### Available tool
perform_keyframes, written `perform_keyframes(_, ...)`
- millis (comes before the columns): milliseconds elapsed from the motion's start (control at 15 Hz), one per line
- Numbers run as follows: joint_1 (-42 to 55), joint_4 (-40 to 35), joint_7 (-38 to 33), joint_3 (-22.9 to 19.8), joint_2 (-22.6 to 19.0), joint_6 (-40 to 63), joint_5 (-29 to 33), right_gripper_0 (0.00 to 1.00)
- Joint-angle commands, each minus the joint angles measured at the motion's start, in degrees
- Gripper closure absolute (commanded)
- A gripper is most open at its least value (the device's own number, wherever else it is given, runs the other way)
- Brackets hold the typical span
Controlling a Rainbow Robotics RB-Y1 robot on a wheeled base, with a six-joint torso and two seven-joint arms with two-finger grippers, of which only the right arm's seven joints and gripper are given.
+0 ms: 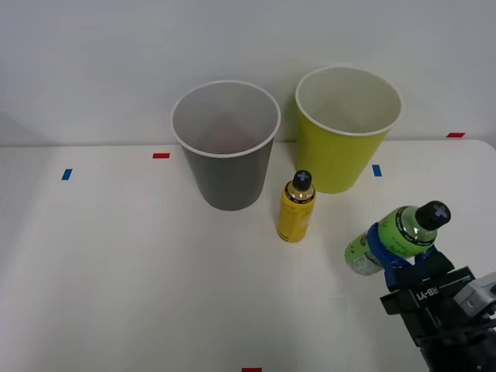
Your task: Put cans in the gray bin, plastic bottles in the light green bin
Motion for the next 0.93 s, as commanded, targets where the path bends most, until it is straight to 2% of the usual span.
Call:
perform_keyframes(67, -0.33, -5.24, -1.18, -5.94, 3.05, 8.18, -1.74, 1.00)
perform_keyframes(200, -1.73, -8.67, -1.71, -9.89, 5.25, 14.24, -6.48, 1.00)
perform_keyframes(467, -7.44, -10.87, -2.24, -16.92, 9.20, 24.97, -12.20, 1.00)
perform_keyframes(800, -18.52, -10.96, -2.76, -21.93, 14.30, 38.24, -14.39, 1.00)
perform_keyframes(933, -20.89, -10.96, -3.55, -23.25, 15.88, 40.26, -15.10, 1.00)
